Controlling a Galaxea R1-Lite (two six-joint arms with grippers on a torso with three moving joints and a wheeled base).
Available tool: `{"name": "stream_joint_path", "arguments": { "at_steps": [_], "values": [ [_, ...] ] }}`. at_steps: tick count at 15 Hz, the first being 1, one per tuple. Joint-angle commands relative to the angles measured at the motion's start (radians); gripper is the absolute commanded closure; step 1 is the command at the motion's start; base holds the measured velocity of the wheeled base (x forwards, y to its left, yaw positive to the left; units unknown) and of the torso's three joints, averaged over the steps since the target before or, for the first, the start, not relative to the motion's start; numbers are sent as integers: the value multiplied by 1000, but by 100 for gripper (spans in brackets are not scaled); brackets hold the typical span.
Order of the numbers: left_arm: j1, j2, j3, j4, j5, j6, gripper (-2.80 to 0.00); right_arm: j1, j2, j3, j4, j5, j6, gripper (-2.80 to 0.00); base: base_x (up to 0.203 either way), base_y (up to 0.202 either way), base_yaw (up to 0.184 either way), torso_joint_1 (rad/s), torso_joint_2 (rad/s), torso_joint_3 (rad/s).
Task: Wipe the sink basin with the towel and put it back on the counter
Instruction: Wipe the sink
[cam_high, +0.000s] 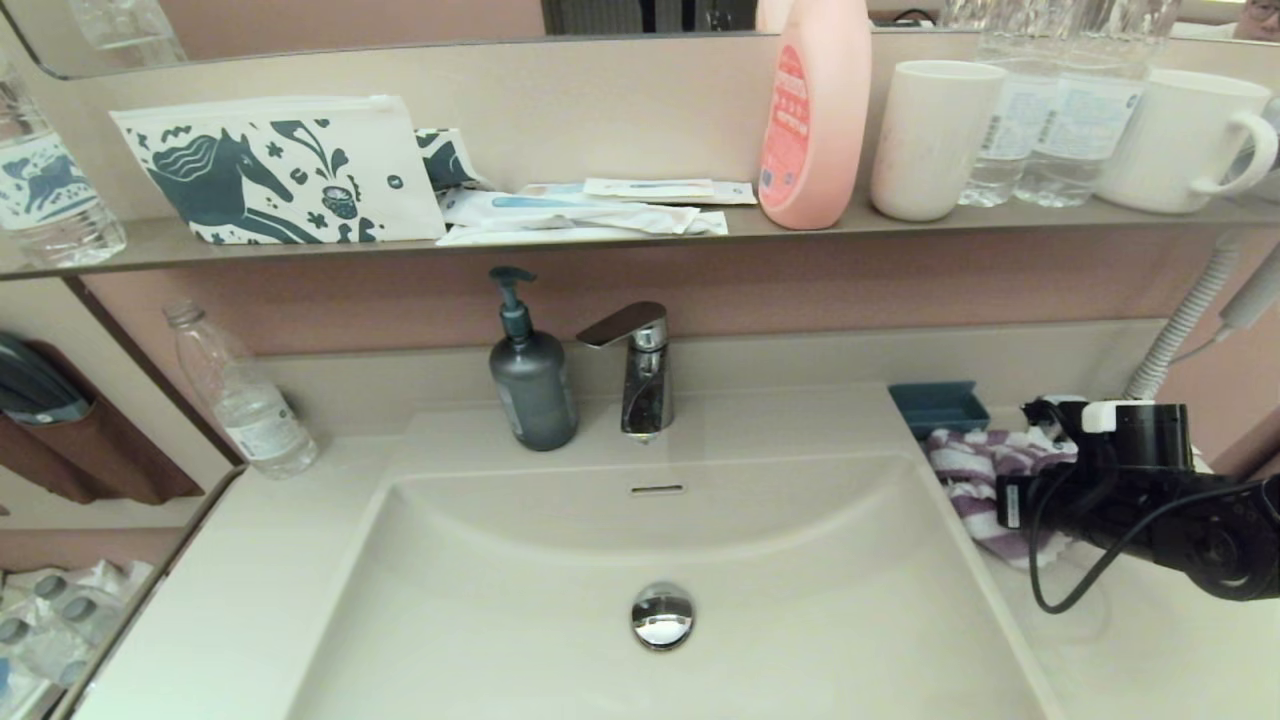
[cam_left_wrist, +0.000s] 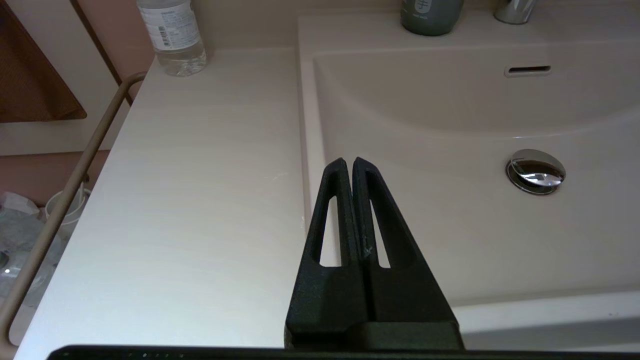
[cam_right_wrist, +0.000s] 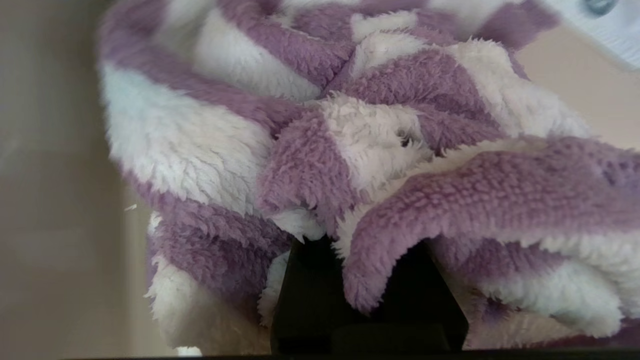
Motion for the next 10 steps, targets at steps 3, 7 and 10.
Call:
{"name": "stream_joint_path", "arguments": {
  "at_steps": [3,7,10],
  "values": [
    [0,1,0,0,0,0,0,-105,0,-48,-1,-2,-24,0,0,0,0,0,0,0],
    [0,1,0,0,0,0,0,-146,-64,-40,13,6,-39,0,0,0,0,0,0,0],
    [0,1,0,0,0,0,0,-143,-226,-15,125,82,-25,0,0,0,0,0,0,0]
  ]
}}
